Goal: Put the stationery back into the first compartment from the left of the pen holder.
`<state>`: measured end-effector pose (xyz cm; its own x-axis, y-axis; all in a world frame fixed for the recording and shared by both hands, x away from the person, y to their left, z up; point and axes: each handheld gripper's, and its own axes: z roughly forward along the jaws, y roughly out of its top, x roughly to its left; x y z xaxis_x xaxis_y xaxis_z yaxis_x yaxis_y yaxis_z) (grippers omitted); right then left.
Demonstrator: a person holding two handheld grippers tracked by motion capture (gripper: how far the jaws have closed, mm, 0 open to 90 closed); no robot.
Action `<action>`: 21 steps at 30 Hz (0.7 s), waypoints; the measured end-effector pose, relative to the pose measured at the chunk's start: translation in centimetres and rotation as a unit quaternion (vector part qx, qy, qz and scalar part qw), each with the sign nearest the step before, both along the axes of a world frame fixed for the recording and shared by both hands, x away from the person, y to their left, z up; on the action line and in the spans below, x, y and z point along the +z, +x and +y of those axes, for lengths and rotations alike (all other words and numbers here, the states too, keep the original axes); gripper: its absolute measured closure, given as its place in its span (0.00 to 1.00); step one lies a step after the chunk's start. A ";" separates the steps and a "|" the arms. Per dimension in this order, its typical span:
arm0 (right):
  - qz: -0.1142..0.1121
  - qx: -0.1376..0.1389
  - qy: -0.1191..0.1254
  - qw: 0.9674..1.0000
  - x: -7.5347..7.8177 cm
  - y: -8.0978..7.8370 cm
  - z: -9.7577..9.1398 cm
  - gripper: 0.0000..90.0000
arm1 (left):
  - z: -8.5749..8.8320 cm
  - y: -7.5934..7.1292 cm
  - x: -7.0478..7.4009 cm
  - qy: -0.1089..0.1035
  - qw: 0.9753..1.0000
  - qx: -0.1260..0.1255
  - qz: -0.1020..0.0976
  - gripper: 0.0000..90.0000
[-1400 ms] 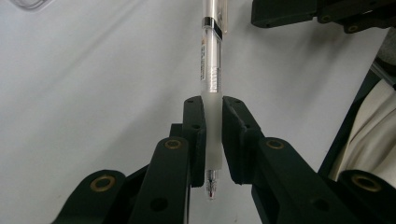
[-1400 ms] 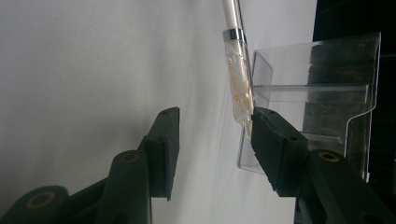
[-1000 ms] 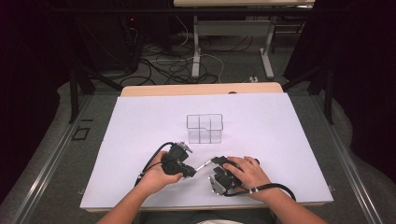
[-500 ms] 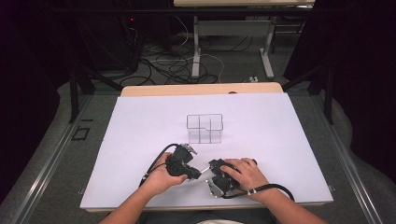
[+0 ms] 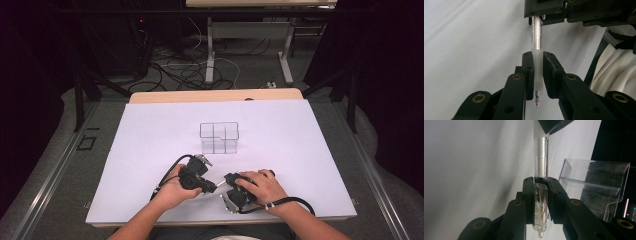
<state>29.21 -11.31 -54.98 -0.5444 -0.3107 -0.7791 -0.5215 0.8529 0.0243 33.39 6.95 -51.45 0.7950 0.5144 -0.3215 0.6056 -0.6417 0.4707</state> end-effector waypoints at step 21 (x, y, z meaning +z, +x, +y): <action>0.001 -0.003 -0.001 1.000 0.1 0.2 -0.2 0.87 | 2.0 1.0 0.0 -0.043 0.998 0.043 0.007 0.67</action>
